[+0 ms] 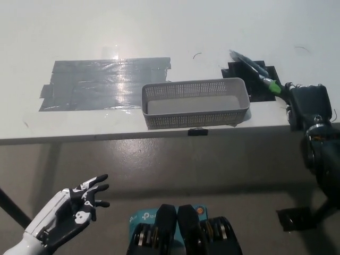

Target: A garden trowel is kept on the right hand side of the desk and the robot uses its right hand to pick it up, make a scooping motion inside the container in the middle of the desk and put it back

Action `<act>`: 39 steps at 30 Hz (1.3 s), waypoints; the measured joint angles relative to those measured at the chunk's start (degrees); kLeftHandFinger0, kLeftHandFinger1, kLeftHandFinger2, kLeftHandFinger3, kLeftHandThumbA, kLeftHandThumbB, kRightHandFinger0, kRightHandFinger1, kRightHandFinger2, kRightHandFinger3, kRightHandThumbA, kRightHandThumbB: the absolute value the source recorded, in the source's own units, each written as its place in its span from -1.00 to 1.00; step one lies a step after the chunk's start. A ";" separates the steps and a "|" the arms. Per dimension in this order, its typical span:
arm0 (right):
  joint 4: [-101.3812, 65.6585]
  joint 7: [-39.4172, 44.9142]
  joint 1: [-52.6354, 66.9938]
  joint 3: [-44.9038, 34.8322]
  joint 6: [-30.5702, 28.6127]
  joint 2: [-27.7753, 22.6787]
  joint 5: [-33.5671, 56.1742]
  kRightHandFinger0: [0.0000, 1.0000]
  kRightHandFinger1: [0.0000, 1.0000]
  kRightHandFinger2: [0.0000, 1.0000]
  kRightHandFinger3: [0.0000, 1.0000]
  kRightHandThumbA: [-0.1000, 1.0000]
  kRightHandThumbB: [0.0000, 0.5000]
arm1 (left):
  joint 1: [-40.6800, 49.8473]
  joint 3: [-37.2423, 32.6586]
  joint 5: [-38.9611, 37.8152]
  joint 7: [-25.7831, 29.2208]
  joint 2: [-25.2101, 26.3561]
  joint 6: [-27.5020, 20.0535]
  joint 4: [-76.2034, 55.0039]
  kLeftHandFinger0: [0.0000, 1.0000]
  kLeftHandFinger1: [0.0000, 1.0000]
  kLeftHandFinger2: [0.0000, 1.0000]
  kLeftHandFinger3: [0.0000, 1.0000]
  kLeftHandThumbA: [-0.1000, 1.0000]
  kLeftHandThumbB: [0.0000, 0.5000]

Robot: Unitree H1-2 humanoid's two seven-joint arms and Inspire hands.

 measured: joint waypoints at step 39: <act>-1.86 -15.57 -0.91 -8.74 -16.66 -9.70 0.43 -1.00 -0.72 -0.03 -0.42 -1.00 -1.00 | -0.41 -0.55 0.40 -0.44 1.49 0.61 0.28 0.58 0.95 1.00 1.00 0.42 -0.63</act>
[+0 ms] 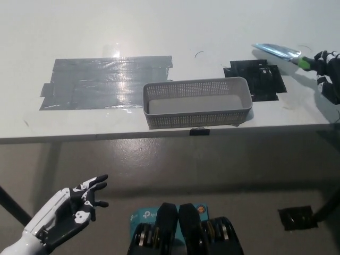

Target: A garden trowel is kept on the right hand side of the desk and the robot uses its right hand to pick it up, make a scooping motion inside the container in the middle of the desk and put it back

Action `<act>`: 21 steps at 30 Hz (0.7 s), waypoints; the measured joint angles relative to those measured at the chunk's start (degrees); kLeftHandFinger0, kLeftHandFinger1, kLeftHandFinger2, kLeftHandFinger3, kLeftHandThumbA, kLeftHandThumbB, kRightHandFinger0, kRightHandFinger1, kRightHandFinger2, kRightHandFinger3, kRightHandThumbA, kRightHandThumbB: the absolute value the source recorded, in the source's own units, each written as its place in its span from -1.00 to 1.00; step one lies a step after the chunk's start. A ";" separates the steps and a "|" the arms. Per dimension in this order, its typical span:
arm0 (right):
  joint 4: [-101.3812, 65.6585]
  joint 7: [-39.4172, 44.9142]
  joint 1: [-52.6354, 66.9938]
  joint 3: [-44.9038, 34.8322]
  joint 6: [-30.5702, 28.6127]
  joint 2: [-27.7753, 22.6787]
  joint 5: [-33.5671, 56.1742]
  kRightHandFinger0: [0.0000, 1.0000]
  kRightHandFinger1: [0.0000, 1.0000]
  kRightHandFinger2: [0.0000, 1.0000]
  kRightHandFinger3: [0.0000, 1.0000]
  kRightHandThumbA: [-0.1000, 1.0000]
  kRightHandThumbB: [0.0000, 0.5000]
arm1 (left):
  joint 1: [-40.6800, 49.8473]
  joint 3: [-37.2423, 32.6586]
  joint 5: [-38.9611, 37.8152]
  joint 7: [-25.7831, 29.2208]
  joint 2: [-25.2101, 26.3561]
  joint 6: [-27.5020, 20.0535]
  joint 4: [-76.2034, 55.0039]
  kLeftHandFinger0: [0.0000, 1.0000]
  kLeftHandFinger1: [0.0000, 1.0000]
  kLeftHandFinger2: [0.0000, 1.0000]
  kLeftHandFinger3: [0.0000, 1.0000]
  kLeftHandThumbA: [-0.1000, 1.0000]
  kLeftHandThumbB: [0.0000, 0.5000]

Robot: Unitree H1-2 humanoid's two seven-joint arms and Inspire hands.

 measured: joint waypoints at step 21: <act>-14.51 -8.18 5.17 -2.19 -8.74 -3.63 -3.33 -1.00 -0.95 0.11 0.52 -1.00 -0.81 | 0.82 -0.22 1.09 -0.62 0.17 -0.43 0.44 0.60 0.98 0.99 0.96 0.39 -0.50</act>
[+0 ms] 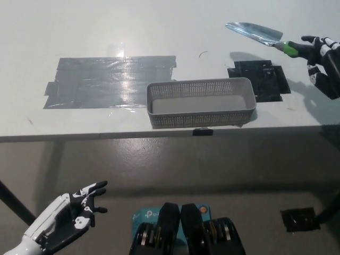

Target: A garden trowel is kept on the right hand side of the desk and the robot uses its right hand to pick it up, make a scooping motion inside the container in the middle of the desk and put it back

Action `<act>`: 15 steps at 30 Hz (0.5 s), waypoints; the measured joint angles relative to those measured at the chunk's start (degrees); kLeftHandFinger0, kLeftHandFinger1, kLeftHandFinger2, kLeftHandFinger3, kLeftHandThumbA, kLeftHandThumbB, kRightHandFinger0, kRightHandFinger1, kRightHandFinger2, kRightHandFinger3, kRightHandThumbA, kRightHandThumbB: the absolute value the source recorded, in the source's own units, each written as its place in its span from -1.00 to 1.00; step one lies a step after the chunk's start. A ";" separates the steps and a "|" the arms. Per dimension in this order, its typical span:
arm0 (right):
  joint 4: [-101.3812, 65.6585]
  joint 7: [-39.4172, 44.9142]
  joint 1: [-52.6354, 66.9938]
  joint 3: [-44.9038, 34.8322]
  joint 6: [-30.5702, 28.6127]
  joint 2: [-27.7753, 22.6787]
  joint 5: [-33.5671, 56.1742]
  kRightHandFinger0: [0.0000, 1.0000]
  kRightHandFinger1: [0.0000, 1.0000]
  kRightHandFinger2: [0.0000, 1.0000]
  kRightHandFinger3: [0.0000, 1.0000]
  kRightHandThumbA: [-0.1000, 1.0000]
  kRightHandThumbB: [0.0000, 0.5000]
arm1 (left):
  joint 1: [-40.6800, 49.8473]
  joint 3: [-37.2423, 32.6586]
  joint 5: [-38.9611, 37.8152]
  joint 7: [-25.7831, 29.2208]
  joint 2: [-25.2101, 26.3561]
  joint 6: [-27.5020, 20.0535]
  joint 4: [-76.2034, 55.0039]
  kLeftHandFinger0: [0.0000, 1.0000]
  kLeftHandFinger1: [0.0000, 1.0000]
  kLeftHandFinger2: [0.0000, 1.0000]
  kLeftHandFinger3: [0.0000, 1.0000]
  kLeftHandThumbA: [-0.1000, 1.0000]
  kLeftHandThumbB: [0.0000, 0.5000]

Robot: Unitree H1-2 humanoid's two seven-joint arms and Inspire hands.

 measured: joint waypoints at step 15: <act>-8.41 -4.42 8.17 -4.09 -8.47 -4.65 -2.73 -1.00 -1.00 0.25 0.49 -1.00 -0.26 | -0.78 -0.11 0.74 -0.76 0.79 -0.29 0.87 0.62 0.99 0.99 0.96 0.36 -0.49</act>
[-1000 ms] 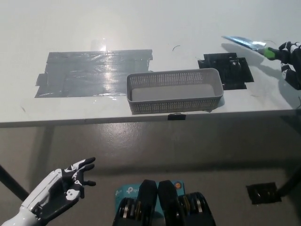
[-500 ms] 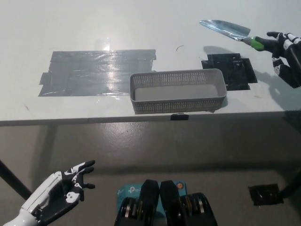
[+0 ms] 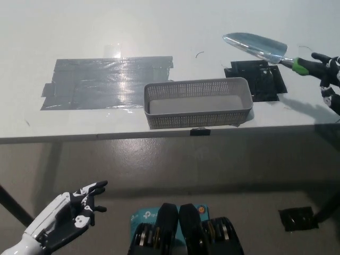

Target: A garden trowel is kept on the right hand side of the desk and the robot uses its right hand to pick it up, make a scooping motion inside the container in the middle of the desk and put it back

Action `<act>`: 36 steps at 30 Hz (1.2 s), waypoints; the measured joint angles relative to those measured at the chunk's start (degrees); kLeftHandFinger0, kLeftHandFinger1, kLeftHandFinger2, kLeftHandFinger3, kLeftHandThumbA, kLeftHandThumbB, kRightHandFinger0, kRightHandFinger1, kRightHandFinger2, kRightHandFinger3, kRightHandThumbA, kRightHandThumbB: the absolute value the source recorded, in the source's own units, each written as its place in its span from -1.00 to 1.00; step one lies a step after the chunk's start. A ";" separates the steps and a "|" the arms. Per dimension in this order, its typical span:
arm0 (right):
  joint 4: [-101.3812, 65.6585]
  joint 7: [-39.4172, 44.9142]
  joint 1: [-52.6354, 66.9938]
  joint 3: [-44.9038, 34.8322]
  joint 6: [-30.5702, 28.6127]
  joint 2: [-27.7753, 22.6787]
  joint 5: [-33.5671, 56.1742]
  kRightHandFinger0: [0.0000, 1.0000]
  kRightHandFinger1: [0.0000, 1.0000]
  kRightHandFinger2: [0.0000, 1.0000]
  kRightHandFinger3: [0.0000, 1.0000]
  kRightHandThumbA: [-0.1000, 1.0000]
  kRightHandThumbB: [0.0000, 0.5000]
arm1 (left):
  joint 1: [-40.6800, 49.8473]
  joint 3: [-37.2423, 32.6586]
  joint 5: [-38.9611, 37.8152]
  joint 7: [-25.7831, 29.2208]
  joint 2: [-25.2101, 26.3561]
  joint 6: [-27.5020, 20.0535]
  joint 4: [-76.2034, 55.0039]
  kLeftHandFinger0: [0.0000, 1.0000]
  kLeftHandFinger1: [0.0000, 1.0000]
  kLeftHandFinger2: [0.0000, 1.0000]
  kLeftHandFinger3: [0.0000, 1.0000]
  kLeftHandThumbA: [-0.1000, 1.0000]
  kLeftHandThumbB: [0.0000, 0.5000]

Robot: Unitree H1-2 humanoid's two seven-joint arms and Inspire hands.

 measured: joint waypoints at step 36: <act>9.01 -16.04 -13.43 27.36 -8.46 -15.58 -7.96 -1.00 -1.00 -0.54 -0.21 -1.00 -0.91 | -6.13 -1.07 1.19 -2.12 2.06 0.61 0.14 0.70 1.00 0.96 0.97 0.45 -0.51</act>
